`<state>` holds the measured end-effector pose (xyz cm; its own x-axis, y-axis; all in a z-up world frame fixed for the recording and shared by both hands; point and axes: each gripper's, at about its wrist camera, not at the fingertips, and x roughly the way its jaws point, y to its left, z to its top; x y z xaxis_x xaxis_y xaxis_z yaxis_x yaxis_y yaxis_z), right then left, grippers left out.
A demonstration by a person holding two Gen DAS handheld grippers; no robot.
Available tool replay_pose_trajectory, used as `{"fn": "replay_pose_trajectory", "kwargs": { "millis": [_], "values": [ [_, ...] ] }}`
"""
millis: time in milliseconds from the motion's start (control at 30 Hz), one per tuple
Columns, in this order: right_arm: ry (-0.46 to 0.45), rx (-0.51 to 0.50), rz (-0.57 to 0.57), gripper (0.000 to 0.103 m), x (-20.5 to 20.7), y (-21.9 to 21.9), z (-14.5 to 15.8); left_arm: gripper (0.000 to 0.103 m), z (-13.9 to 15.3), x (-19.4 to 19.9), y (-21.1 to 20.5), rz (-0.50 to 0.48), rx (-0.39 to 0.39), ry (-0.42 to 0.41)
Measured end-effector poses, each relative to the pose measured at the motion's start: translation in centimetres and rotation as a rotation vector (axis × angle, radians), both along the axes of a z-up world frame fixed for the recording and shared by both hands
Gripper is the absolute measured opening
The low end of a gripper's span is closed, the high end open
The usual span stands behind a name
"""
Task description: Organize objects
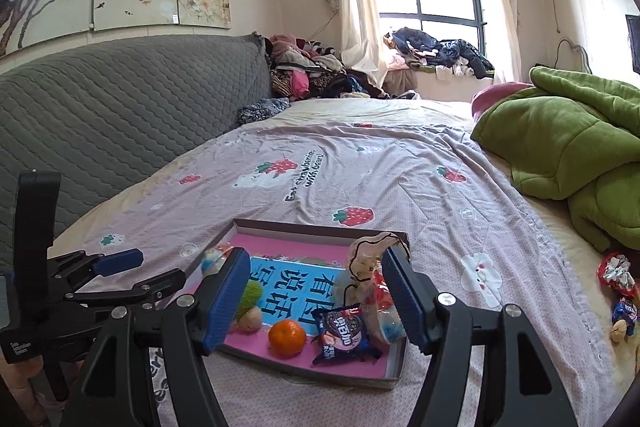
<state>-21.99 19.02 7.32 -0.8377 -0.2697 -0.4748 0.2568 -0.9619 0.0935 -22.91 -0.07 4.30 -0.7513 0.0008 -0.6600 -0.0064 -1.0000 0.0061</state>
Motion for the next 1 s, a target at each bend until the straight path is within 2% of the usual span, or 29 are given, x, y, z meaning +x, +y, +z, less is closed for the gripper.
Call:
{"fn": "replay_pose_trajectory", "kwargs": {
  "millis": [167, 300, 500, 1000],
  "values": [
    [0.026, -0.016, -0.001, 0.068, 1.8, 0.0, 0.8, 0.073, 0.7, 1.8, -0.6, 0.005, -0.001, 0.019],
    [0.024, -0.013, -0.004, 0.074, 2.8, 0.0, 0.8, 0.073, 1.3, 3.5, -0.7, 0.006, -0.013, 0.053],
    [0.032, -0.021, -0.014, 0.075, 4.9, 0.1, 0.9, 0.074, 1.2, 5.7, -0.9, 0.013, -0.020, 0.063],
    [-0.024, -0.012, -0.069, 0.075, 8.2, 1.3, -1.6, 0.074, 0.8, 9.5, -1.9, 0.024, -0.001, 0.066]
  ]
}}
